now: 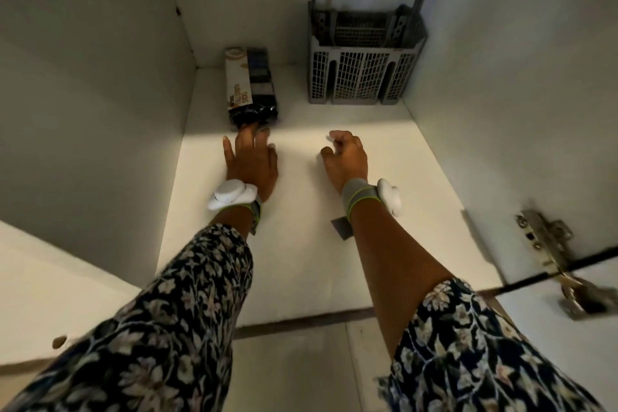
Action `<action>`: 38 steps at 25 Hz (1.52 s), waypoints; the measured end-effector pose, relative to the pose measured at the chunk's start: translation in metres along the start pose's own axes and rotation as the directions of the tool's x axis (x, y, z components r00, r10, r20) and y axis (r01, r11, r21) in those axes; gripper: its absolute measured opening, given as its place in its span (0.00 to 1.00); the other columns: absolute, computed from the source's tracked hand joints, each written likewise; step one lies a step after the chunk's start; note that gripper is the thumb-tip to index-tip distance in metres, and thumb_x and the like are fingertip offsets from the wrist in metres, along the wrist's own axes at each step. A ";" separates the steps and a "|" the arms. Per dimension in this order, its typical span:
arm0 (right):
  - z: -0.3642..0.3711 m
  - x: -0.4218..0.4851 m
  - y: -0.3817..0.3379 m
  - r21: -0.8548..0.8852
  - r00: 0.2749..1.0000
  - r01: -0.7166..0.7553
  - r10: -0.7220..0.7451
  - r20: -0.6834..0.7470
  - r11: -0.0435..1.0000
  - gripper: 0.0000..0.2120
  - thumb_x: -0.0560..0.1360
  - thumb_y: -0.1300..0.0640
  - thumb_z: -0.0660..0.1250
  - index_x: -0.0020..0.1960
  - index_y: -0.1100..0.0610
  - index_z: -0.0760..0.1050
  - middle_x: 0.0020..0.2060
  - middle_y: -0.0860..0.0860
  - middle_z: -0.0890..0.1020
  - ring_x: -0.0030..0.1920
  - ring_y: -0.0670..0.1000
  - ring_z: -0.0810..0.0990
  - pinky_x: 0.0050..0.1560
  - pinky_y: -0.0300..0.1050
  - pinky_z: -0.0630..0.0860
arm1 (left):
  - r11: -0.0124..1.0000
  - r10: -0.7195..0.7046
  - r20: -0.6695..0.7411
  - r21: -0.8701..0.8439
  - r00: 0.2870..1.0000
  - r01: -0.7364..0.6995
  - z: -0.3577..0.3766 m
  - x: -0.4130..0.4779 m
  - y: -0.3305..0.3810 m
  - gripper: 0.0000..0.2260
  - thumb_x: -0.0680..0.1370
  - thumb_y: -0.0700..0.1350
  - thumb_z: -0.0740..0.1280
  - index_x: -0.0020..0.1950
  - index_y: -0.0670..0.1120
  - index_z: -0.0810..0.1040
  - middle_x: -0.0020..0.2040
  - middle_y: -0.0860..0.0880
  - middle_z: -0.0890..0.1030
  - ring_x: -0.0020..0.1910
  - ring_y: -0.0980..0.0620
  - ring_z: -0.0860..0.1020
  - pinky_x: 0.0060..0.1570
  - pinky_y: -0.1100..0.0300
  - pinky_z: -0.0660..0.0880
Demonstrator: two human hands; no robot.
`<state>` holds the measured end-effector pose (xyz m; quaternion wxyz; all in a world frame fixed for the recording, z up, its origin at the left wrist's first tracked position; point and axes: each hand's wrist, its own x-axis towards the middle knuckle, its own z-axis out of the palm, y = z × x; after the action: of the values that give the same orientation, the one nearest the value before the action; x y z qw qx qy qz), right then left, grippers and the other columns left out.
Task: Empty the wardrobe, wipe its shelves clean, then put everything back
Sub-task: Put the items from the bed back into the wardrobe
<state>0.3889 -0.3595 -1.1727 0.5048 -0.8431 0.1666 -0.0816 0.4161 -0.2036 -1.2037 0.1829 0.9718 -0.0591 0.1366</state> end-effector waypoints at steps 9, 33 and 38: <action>-0.004 -0.037 -0.002 0.070 0.994 -0.067 0.061 0.089 0.995 0.14 0.76 0.61 0.63 0.61 0.57 0.75 0.63 0.53 0.73 0.63 0.51 0.74 0.58 0.36 0.66 | 0.895 -0.205 -0.086 -0.420 0.975 0.151 -0.008 -0.042 0.018 0.10 0.77 0.38 0.59 0.55 0.40 0.76 0.57 0.41 0.75 0.57 0.43 0.73 0.55 0.56 0.67; -0.216 -0.264 -0.175 0.254 0.915 -0.403 0.385 0.120 0.879 0.09 0.75 0.63 0.61 0.47 0.52 0.77 0.36 0.47 0.81 0.42 0.54 0.82 0.54 0.52 0.79 | 0.674 -0.380 0.509 -0.419 0.772 0.608 -0.287 -0.186 0.188 0.10 0.80 0.42 0.56 0.54 0.46 0.75 0.44 0.50 0.83 0.42 0.50 0.81 0.41 0.62 0.77; -0.291 -0.339 -0.250 0.275 0.873 -0.482 0.481 0.076 0.832 0.10 0.73 0.64 0.63 0.42 0.50 0.77 0.40 0.53 0.82 0.46 0.57 0.82 0.53 0.56 0.79 | 0.689 -0.283 0.621 -0.398 0.731 0.605 -0.400 -0.206 0.248 0.06 0.78 0.44 0.59 0.48 0.50 0.75 0.45 0.47 0.84 0.46 0.46 0.82 0.51 0.52 0.79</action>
<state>0.0340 -0.3677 -0.8036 0.6254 -0.6923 0.3590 0.0264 0.0805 -0.2713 -0.8206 0.4740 0.8507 0.1033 -0.2026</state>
